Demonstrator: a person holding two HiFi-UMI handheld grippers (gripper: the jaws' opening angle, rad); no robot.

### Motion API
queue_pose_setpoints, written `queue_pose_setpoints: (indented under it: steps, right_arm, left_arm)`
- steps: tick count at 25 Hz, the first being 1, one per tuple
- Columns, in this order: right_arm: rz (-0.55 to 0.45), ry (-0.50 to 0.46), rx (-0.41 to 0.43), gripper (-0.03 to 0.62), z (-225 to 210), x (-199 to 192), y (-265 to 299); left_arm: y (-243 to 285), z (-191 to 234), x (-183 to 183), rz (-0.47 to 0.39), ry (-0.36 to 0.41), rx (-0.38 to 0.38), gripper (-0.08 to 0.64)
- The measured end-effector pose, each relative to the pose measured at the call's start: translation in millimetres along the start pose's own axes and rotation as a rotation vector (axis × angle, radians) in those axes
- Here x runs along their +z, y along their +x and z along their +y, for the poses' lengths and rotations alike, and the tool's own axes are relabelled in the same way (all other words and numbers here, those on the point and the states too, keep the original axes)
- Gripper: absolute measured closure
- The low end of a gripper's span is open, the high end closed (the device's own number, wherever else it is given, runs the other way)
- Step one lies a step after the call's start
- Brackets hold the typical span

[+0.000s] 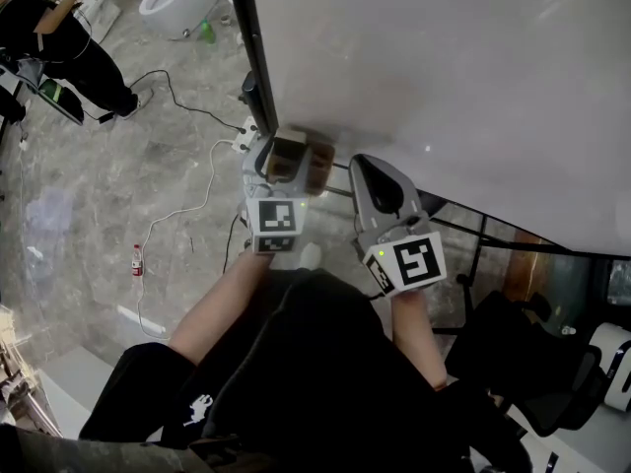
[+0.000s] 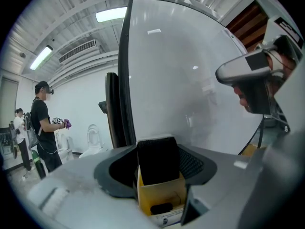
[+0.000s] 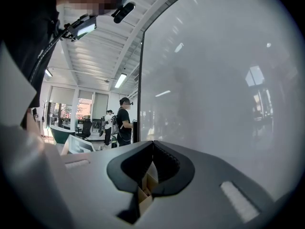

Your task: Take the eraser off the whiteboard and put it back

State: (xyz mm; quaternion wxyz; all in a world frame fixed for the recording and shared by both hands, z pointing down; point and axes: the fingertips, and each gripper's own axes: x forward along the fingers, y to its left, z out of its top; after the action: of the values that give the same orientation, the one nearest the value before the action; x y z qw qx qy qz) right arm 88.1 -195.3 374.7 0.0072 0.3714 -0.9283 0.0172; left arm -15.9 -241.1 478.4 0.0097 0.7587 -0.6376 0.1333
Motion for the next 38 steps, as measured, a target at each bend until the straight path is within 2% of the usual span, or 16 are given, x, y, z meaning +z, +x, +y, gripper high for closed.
queue_pose_setpoints:
  steps: [3,8,13,19,23,26,29,38]
  right_arm:
    - [0.001,0.003,-0.004,0.582,-1.5,-1.7,-1.2]
    - [0.001,0.003,-0.008,0.581,-2.3,-2.4,-1.6]
    - [-0.002,0.002,-0.013,0.583,-2.1,0.0,-1.1]
    - [-0.002,0.002,-0.019,0.581,5.7,-1.7,3.6]
    - [-0.007,0.003,-0.032,0.583,11.1,0.1,3.6]
    - [-0.009,0.004,-0.050,0.583,14.1,0.8,4.2]
    - [-0.014,0.005,-0.074,0.583,16.8,2.1,4.0]
    - [-0.040,0.014,-0.160,0.583,22.2,8.6,-5.4]
  left_arm:
    - [0.9,0.0,-3.5,0.016,0.026,-0.005,0.292]
    - [2.2,1.2,-3.7,0.013,0.017,0.001,0.290]
    - [1.5,3.2,-6.2,0.030,0.015,-0.007,0.248]
    - [-5.3,4.9,1.4,0.000,0.005,-0.031,0.248]
    - [-15.2,8.7,19.3,-0.058,-0.026,-0.034,0.263]
    - [-23.8,11.5,30.6,-0.077,-0.016,-0.067,0.271]
    - [-30.9,14.2,41.4,-0.123,-0.053,-0.090,0.291]
    - [-58.9,9.9,74.7,-0.201,-0.087,-0.241,0.357]
